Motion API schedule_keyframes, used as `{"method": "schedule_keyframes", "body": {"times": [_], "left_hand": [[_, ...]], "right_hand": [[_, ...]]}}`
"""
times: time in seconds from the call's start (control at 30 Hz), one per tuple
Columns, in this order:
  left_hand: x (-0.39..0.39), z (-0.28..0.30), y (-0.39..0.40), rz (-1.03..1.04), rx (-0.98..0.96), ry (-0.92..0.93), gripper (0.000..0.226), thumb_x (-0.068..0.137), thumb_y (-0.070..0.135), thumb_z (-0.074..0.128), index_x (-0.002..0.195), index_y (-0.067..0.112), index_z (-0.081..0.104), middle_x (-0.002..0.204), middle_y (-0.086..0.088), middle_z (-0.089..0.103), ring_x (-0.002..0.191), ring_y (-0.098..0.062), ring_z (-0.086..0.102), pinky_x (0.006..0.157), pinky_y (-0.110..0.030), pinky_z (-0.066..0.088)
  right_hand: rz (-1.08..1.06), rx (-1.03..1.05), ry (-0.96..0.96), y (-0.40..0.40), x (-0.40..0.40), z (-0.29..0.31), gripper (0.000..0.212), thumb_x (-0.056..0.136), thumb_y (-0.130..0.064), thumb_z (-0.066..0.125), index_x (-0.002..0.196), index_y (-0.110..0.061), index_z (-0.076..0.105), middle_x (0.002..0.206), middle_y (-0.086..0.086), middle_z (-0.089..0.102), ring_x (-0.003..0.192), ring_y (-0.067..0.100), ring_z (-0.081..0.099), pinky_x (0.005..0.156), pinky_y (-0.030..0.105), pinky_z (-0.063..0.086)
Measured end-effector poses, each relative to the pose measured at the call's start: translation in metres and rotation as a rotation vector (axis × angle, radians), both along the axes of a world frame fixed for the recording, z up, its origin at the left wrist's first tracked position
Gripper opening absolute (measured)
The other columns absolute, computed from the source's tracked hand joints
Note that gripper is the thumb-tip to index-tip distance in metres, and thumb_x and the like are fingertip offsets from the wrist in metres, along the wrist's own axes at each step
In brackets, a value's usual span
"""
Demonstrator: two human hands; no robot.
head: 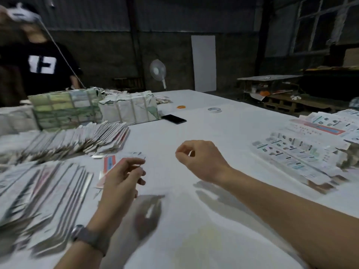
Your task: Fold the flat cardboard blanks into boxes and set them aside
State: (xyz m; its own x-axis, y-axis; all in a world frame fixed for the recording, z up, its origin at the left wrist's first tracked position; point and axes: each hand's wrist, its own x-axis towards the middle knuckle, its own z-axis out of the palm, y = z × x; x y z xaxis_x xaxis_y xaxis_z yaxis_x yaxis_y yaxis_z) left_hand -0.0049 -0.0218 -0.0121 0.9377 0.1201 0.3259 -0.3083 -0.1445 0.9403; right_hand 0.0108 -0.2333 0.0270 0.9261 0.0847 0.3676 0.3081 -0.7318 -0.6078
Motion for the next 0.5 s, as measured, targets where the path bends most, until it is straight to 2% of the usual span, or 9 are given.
{"method": "schedule_keyframes", "body": {"times": [0.1,0.2,0.27,0.33,0.4,0.5], "left_hand": [[0.004,-0.001,0.007,0.126,0.107,-0.064,0.030,0.093,-0.002,0.060,0.090,0.025,0.069,0.071,0.009,0.069,0.063,-0.004,0.060,0.055,-0.019,0.045],[0.010,-0.004,0.019,0.288,0.437,-0.099,0.024,0.089,0.007,0.063,0.090,0.031,0.064,0.083,0.011,0.069,0.079,-0.011,0.065,0.073,-0.031,0.050],[0.014,-0.008,0.029,0.337,0.609,-0.036,0.018,0.087,0.017,0.065,0.102,0.028,0.064,0.089,0.007,0.064,0.091,-0.022,0.063,0.078,-0.035,0.046],[0.016,-0.012,0.035,0.404,0.831,0.059,0.035,0.087,0.033,0.064,0.121,0.027,0.060,0.107,-0.002,0.061,0.108,-0.030,0.055,0.089,-0.040,0.044],[0.018,-0.015,0.037,0.436,0.975,0.152,0.055,0.087,0.049,0.060,0.139,0.033,0.049,0.131,-0.006,0.055,0.126,-0.033,0.043,0.103,-0.047,0.037],[0.020,-0.021,0.032,0.340,1.101,0.258,0.072,0.091,0.064,0.049,0.155,0.042,0.023,0.160,0.001,0.032,0.149,-0.031,0.018,0.116,-0.059,0.018]], "right_hand": [[0.119,0.210,0.062,0.057,0.000,-0.012,0.013,0.089,-0.035,0.063,0.077,-0.036,0.068,0.086,-0.014,0.072,0.080,0.005,0.062,0.081,0.027,0.051],[0.132,0.295,0.074,0.087,0.000,-0.031,0.012,0.088,-0.032,0.064,0.079,-0.038,0.067,0.083,-0.014,0.071,0.079,0.006,0.063,0.081,0.028,0.051],[0.087,0.316,0.037,0.089,0.001,-0.045,0.014,0.088,-0.029,0.064,0.078,-0.039,0.065,0.076,-0.015,0.067,0.071,0.005,0.060,0.076,0.030,0.051],[0.058,0.369,0.033,0.084,0.005,-0.051,0.010,0.089,-0.026,0.064,0.083,-0.032,0.070,0.070,-0.016,0.065,0.065,0.004,0.057,0.071,0.029,0.050],[0.048,0.424,0.031,0.079,0.010,-0.054,0.011,0.089,-0.022,0.063,0.087,-0.027,0.072,0.063,-0.018,0.063,0.060,0.002,0.056,0.065,0.026,0.046],[0.067,0.457,0.037,0.079,0.008,-0.056,0.013,0.090,-0.019,0.062,0.087,-0.024,0.073,0.060,-0.018,0.061,0.058,0.003,0.054,0.065,0.024,0.043]]}}
